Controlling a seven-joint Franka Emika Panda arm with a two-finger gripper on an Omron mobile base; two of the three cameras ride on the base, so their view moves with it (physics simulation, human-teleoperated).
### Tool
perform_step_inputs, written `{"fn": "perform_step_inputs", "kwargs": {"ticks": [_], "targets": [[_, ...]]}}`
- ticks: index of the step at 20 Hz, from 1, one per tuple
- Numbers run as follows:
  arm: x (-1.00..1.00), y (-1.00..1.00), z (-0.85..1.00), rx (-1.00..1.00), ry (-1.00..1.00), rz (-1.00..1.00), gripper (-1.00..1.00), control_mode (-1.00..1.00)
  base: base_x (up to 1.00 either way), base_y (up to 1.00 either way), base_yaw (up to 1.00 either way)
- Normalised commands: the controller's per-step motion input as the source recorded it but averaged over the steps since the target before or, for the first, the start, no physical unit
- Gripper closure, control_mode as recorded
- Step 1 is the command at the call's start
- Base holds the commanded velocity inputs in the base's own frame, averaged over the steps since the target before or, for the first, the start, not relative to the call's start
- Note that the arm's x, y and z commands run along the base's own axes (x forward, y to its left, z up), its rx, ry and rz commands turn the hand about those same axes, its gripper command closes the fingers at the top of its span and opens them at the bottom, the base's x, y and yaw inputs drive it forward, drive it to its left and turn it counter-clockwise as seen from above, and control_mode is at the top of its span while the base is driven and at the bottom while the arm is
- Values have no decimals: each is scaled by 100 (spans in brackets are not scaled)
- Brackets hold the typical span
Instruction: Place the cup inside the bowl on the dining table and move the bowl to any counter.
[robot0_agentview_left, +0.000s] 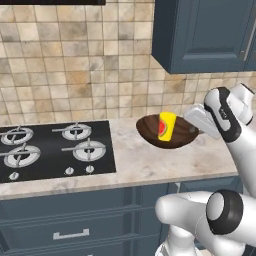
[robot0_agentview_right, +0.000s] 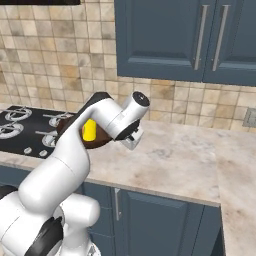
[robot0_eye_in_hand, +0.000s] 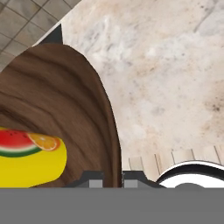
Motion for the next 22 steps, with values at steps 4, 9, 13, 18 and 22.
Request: {"fn": "perform_step_inputs", "kwargs": {"ticks": [4,9,13,18,22], "targets": [[0,0,-23,0,3,0,100,-100,0,0,0],[0,0,-20,0,0,0,100,-100,0,0,0],[1,0,-13,0,0,0,100,-100,0,0,0],[9,0,-22,0,0,0,100,-100,0,0,0],[3,0,-26,0,0,0,100,-100,0,0,0]]}}
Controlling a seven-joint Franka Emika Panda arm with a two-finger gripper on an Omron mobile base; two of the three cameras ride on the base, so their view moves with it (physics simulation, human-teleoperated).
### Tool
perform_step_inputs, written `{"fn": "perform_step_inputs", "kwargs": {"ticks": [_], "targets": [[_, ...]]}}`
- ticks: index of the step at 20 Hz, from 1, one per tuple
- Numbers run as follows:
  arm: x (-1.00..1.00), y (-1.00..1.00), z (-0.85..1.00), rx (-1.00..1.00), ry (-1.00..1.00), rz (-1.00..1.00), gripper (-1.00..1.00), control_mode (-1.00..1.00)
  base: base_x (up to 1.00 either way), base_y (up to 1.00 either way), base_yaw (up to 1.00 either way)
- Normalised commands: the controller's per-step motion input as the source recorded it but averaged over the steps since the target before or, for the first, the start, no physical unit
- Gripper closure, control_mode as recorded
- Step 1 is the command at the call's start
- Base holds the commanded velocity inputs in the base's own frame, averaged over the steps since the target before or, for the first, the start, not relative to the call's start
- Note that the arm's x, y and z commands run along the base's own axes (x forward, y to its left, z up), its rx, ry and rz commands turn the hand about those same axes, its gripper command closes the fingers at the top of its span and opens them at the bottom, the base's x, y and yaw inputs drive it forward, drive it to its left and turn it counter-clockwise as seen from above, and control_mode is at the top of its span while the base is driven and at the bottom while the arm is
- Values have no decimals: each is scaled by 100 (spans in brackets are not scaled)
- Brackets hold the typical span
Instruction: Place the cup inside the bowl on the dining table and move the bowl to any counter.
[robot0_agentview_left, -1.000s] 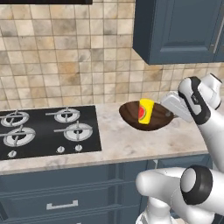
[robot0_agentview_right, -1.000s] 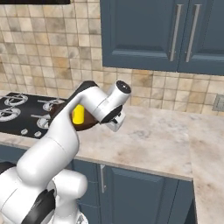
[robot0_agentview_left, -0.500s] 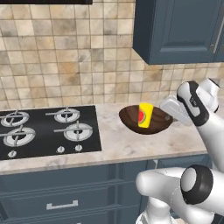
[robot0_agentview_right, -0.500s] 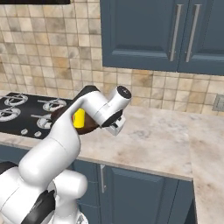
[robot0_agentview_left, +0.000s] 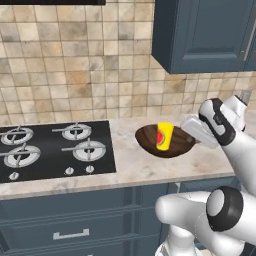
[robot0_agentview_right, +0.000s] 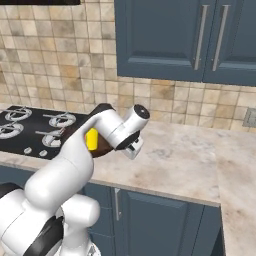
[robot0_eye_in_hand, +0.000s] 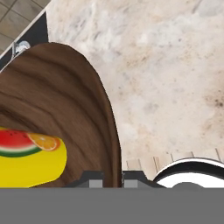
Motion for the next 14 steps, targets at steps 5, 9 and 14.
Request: {"fn": "perform_step_inputs", "kwargs": {"ticks": [5,9,14], "targets": [[5,0,-24,-1,0,0,100,-100,0,0,0],[7,0,-15,0,0,0,100,-100,0,0,0],[34,-9,-6,0,0,0,100,-100,0,0,0]]}}
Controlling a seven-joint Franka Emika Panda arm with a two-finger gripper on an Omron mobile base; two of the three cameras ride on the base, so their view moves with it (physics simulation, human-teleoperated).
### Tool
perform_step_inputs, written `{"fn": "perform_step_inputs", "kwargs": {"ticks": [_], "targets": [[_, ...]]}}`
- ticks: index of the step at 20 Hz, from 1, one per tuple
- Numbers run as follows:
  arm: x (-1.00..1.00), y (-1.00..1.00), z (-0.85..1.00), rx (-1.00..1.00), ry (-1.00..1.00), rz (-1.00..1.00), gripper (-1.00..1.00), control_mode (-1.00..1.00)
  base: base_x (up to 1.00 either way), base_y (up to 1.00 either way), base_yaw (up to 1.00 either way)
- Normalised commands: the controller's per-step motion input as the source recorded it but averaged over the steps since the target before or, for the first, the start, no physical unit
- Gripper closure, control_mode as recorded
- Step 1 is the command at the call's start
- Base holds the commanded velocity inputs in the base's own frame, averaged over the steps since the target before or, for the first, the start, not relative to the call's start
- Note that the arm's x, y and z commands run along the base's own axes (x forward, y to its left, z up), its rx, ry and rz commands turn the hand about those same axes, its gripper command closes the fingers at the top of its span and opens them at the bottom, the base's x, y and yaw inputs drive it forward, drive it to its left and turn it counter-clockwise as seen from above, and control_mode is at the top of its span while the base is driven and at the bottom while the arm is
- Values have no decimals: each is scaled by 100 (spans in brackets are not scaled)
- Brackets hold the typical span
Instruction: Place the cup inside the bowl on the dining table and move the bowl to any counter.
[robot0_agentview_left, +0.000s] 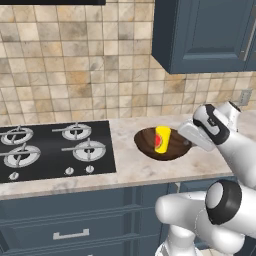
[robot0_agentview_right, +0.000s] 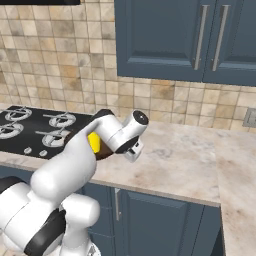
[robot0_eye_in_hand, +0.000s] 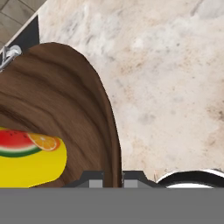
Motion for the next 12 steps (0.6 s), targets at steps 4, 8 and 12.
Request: {"fn": "perform_step_inputs", "kwargs": {"ticks": [4,8,12], "targets": [[49,-17,-1,-2,0,0,100,-100,0,0,0],[23,-16,0,-5,0,0,100,-100,0,0,0],[14,-20,0,-7,0,0,100,-100,0,0,0]]}}
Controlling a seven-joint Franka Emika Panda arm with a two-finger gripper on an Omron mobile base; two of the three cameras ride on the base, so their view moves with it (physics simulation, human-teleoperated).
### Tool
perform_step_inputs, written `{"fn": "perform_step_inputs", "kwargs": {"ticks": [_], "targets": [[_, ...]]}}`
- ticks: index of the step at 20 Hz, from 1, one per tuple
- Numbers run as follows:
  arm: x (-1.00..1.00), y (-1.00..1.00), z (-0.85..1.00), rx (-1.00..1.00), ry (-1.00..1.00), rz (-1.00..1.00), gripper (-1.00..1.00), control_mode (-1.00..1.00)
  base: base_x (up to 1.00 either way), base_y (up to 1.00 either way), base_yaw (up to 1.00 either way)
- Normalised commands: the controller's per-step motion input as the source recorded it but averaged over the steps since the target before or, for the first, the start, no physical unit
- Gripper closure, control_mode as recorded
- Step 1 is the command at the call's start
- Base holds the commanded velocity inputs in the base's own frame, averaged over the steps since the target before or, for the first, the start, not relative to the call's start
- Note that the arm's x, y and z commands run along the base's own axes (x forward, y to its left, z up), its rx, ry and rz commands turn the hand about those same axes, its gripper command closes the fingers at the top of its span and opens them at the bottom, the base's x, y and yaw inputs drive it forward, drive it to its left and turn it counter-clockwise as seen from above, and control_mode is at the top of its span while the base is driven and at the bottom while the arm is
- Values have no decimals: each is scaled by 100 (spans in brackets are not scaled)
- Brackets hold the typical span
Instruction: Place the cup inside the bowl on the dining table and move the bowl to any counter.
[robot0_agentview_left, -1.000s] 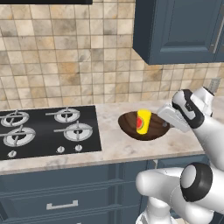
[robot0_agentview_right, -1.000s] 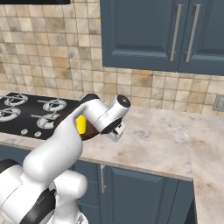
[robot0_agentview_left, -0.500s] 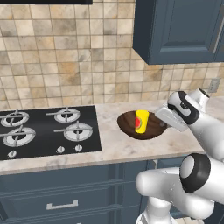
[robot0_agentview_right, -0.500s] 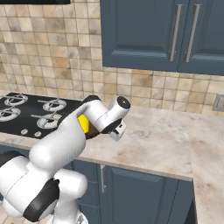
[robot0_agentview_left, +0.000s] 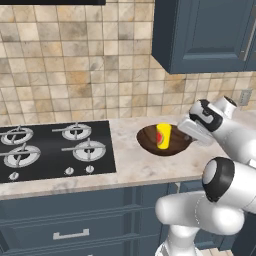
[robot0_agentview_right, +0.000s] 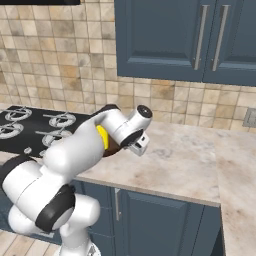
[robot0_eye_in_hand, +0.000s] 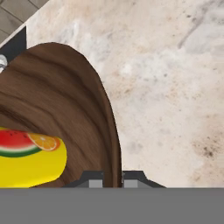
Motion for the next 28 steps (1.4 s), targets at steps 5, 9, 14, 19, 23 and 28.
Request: {"fn": "perform_step_inputs", "kwargs": {"ticks": [5,9,14,19,23,28], "targets": [[14,-17,0,-5,0,0,100,-100,0,0,0],[8,-15,0,-2,0,0,100,-100,0,0,0],[0,-4,-1,0,0,0,100,-100,0,0,0],[0,0,-12,0,0,0,100,-100,0,0,0],[0,0,-19,0,0,0,100,-100,0,0,0],[0,0,-26,0,0,0,100,-100,0,0,0]]}}
